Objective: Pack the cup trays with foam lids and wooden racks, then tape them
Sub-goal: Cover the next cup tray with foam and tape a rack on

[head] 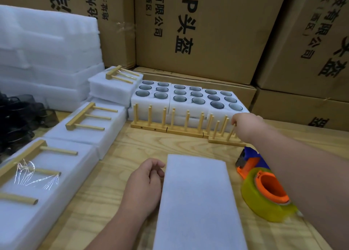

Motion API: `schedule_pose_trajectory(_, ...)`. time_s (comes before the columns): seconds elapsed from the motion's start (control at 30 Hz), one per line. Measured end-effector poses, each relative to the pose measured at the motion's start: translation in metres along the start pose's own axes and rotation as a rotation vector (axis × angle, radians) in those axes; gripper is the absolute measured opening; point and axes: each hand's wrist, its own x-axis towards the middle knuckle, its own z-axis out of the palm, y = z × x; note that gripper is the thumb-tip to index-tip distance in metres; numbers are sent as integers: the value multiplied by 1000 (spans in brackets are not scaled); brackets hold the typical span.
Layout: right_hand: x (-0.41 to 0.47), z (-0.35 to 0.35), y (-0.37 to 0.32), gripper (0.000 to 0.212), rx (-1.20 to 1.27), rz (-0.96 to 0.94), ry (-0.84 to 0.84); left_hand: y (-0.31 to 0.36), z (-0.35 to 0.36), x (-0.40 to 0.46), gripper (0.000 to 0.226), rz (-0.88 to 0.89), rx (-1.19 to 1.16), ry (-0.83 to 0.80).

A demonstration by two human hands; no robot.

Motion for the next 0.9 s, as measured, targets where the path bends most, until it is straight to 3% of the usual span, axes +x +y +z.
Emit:
schedule_pose_trajectory(0.17,-21,-31,1,27,-44,-52,184,2,-1,0,33,-15,-15,-5)
schedule_pose_trajectory(0.33,-58,-77,-1,13,322,-79,314,5,-4,-3,33,-50,-46,-16)
schedule_pose_trajectory(0.4,-80,-93,-4,3,462,-106,276,7,-5,-5,33,-55,-71,-26)
schedule_pose_trajectory(0.63,-157,-97,-20,11,946,-130,-38,10,-5,-8,35,-63,-128,-39)
schedule_pose_trajectory(0.9,-211,-38,-44,8,1468,52,-321,10,-7,-10,33,-52,-100,-51)
